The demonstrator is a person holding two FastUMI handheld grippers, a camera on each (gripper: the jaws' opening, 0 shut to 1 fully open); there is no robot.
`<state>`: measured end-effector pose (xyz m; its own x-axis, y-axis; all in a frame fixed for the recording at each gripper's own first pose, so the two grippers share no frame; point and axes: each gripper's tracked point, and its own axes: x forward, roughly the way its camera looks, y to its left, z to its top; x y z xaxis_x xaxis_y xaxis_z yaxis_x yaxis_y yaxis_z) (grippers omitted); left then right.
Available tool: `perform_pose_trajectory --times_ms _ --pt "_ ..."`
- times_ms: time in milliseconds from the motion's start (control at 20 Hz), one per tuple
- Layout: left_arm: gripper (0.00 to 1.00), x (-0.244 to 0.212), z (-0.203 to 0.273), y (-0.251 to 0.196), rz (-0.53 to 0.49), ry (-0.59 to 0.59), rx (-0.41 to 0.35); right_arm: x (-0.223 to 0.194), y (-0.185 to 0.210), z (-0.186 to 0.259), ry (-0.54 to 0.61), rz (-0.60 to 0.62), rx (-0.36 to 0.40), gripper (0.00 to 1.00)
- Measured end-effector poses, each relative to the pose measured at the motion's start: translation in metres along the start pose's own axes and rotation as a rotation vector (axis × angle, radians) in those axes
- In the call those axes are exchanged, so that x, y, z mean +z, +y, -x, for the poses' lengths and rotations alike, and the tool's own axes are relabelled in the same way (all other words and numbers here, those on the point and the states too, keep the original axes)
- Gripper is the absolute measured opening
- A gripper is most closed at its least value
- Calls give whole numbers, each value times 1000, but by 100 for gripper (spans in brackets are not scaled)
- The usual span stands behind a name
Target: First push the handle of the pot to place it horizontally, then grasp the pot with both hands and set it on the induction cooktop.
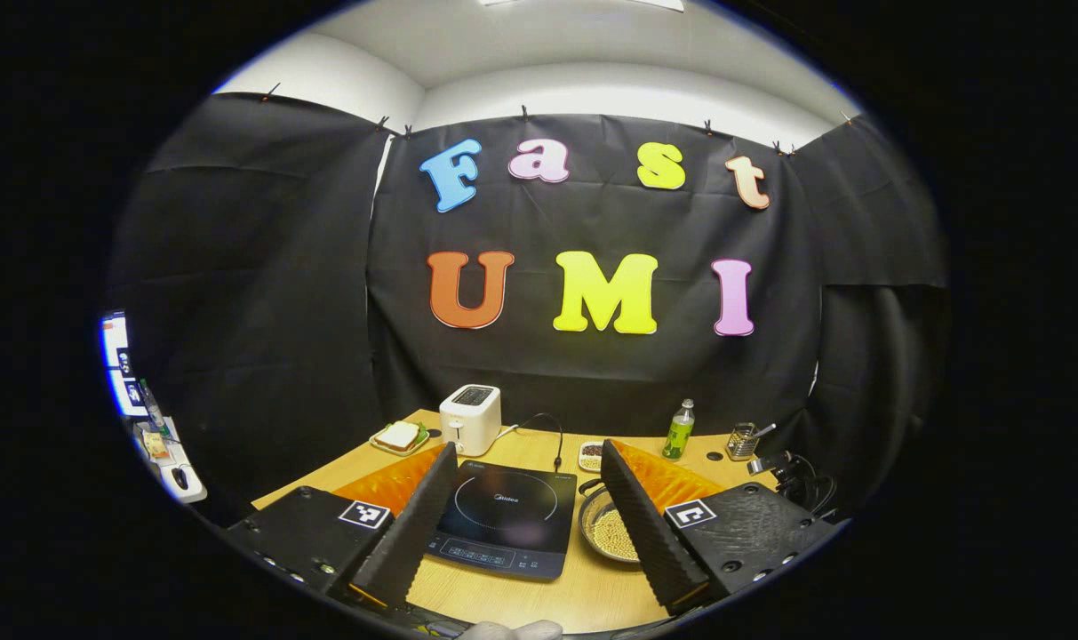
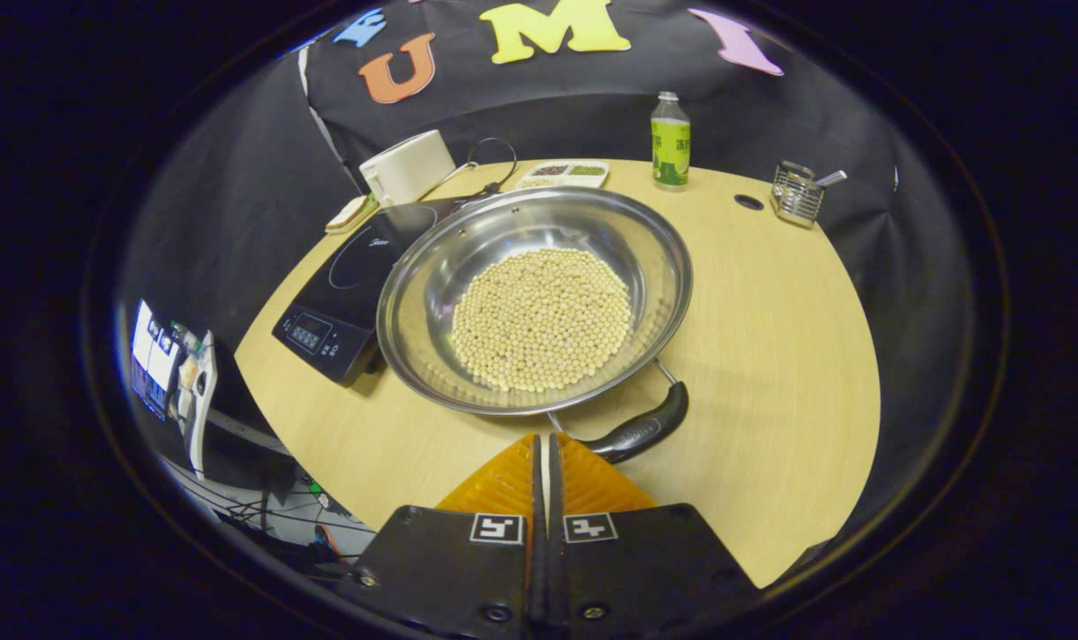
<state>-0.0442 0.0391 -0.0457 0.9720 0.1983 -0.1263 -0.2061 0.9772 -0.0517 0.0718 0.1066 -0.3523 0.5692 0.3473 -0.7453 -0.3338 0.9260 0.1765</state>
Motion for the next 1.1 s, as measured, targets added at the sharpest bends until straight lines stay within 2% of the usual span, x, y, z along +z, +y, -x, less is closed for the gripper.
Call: perform_pose_trajectory --times_ms 550,650,700,750,900,950,1100 --pt "96 -3 -23 -28 6 18 61 31 -65 -8 4 17 -18 3" --pt "96 -4 -27 -35 9 24 73 39 -78 -9 4 29 -21 0" --pt "96 -5 -29 -39 8 27 79 42 -84 -10 6 35 -21 3" --pt "96 -6 -31 -42 8 30 86 44 -89 -11 8 40 -16 1" --pt "96 -8 -36 -51 12 40 110 54 -103 -14 17 72 -7 4" --pt "96 -10 -37 -56 15 42 118 58 -108 -16 19 86 -8 0" --pt "96 -15 -40 -65 13 52 141 68 -119 -20 21 117 -1 4"
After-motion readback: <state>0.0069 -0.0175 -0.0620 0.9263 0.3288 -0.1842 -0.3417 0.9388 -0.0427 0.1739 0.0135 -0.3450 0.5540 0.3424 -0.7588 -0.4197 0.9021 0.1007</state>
